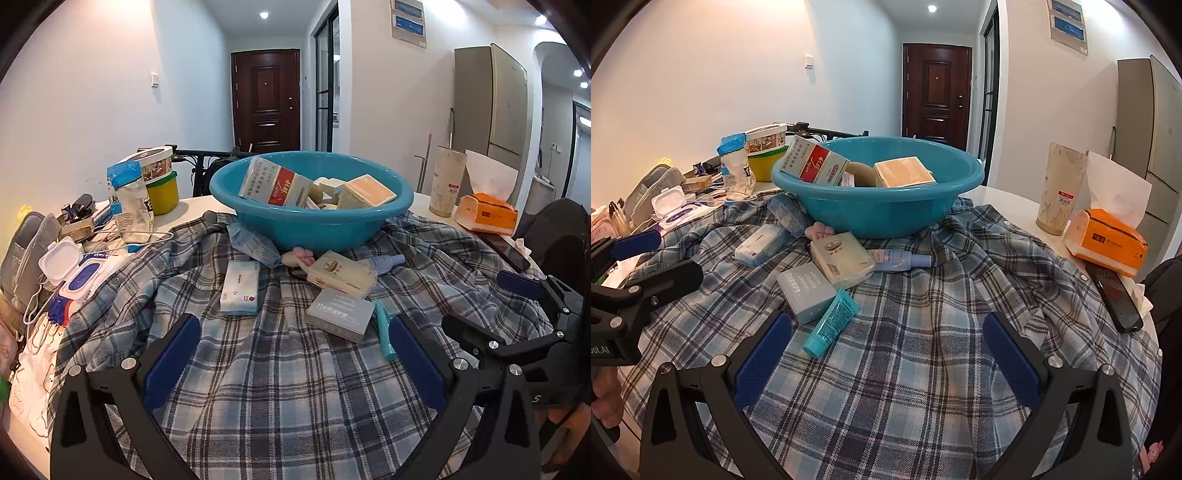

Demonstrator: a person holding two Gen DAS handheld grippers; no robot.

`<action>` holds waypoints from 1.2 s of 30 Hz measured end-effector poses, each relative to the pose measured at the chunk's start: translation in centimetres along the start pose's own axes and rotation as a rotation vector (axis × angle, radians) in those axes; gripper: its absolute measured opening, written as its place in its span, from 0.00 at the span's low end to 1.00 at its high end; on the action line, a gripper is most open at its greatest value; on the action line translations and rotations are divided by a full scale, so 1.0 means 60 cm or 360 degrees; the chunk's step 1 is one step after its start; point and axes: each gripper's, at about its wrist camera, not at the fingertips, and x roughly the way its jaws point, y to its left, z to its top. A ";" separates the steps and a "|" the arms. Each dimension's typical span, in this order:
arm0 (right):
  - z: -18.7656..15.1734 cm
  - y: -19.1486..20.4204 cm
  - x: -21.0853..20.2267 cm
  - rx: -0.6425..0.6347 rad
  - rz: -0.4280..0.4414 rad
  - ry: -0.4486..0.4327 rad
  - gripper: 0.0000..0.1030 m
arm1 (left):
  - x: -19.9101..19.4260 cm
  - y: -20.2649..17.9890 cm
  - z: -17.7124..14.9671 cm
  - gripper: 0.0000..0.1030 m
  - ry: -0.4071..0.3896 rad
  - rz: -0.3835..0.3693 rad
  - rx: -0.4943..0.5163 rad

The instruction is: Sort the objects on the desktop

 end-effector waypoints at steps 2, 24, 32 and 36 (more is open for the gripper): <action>0.000 0.000 0.000 0.0000 -0.0004 0.0000 1.00 | 0.000 -0.002 0.000 1.00 -0.0001 0.0007 0.0008; 0.002 -0.028 -0.010 0.0037 0.0085 -0.0078 1.00 | 0.005 -0.006 -0.005 1.00 0.0040 -0.0014 0.0019; 0.003 -0.015 -0.024 -0.0006 0.0099 -0.0170 1.00 | 0.012 -0.009 -0.004 1.00 0.0045 -0.0031 0.0053; -0.001 -0.015 -0.017 -0.0038 0.0062 -0.0132 1.00 | 0.015 -0.012 -0.001 1.00 0.0050 -0.0011 0.0067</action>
